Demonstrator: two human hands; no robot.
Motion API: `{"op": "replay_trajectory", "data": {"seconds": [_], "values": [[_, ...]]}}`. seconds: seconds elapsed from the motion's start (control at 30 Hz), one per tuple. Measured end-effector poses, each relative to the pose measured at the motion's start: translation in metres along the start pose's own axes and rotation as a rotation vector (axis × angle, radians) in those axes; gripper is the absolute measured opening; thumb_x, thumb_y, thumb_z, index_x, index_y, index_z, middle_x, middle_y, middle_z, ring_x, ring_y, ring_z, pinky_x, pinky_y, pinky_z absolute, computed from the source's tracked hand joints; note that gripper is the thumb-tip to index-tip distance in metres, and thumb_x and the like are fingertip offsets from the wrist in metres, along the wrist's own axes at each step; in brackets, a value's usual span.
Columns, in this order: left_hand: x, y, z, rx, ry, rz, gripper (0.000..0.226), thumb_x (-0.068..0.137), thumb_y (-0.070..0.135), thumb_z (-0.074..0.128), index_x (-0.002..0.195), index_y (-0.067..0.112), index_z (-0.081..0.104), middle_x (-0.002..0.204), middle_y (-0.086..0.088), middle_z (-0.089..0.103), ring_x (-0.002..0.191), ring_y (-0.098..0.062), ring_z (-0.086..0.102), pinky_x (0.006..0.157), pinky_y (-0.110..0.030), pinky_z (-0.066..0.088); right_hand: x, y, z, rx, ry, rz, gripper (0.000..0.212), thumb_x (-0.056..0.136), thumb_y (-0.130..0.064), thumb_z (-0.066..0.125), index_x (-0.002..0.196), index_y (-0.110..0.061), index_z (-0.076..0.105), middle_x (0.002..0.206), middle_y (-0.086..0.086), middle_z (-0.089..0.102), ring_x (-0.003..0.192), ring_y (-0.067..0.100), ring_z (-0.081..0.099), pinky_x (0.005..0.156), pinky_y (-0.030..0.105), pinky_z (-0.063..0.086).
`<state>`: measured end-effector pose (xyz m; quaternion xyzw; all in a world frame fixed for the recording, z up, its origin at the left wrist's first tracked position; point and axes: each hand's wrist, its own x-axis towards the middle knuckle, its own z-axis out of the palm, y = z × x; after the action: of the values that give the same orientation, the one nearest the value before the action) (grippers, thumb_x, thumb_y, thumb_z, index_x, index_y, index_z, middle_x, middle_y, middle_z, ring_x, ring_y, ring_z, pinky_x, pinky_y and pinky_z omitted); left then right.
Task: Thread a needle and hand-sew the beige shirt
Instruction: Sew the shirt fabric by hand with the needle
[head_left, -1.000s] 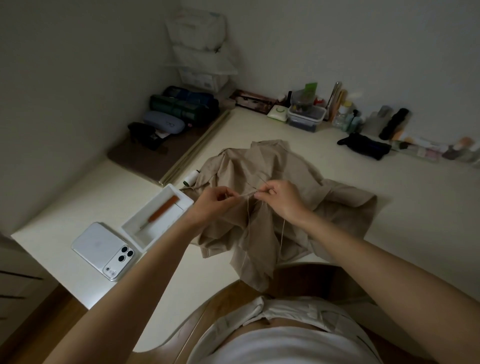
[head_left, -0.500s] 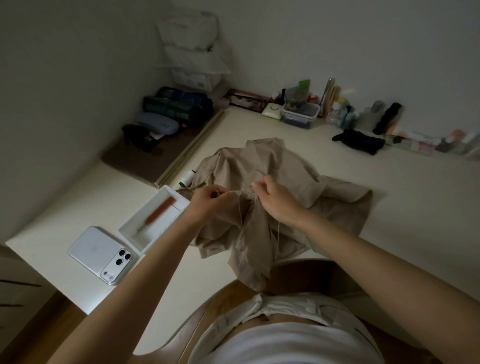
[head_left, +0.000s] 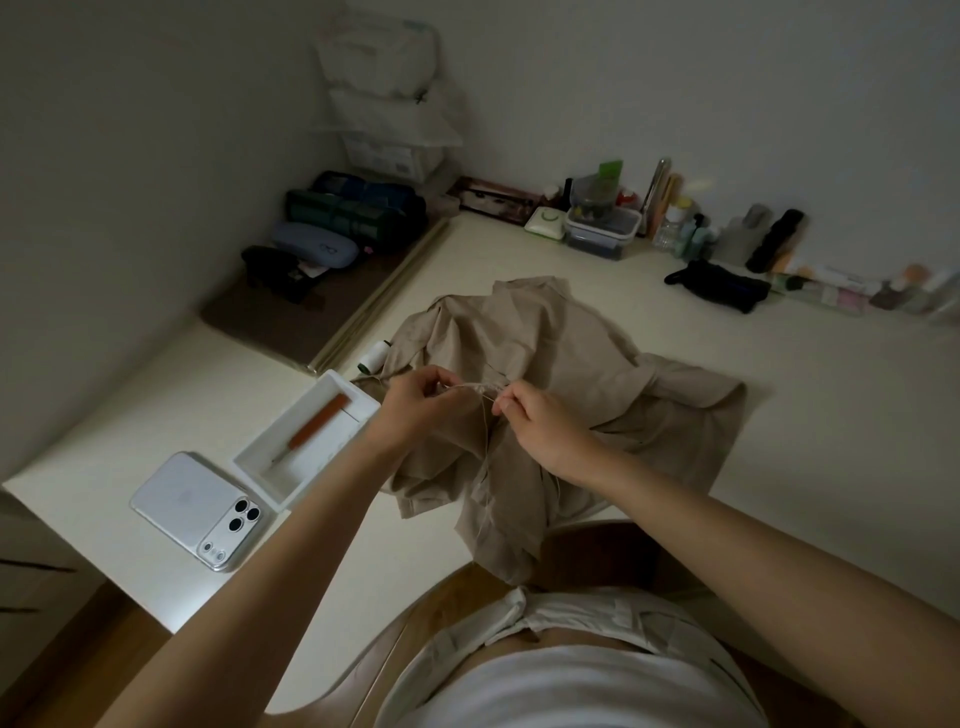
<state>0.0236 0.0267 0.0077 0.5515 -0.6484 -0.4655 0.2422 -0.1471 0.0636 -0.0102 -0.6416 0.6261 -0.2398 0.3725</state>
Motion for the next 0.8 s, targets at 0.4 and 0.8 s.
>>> {"op": "replay_trajectory", "data": {"seconds": [0.4, 0.8], "values": [[0.001, -0.005, 0.008, -0.026, 0.042, 0.094, 0.006, 0.090, 0.014, 0.062, 0.088, 0.009, 0.065, 0.073, 0.004, 0.061, 0.061, 0.003, 0.052, 0.063, -0.014, 0.043, 0.003, -0.009, 0.001, -0.057, -0.004, 0.033, 0.023, 0.102, -0.022, 0.036, 0.102, -0.011, 0.057, 0.080, -0.006, 0.057, 0.061, 0.004, 0.048, 0.055, 0.021, 0.036], [-0.001, 0.001, 0.013, -0.018, 0.092, 0.117, 0.007, 0.090, 0.020, 0.063, 0.090, 0.014, 0.066, 0.085, 0.004, 0.065, 0.083, -0.014, 0.062, 0.080, -0.031, 0.051, 0.008, -0.021, 0.014, 0.153, 0.087, 0.066, 0.018, 0.103, -0.021, 0.033, 0.102, -0.012, 0.048, 0.077, -0.003, 0.051, 0.062, 0.006, 0.052, 0.055, 0.020, 0.042]]}}
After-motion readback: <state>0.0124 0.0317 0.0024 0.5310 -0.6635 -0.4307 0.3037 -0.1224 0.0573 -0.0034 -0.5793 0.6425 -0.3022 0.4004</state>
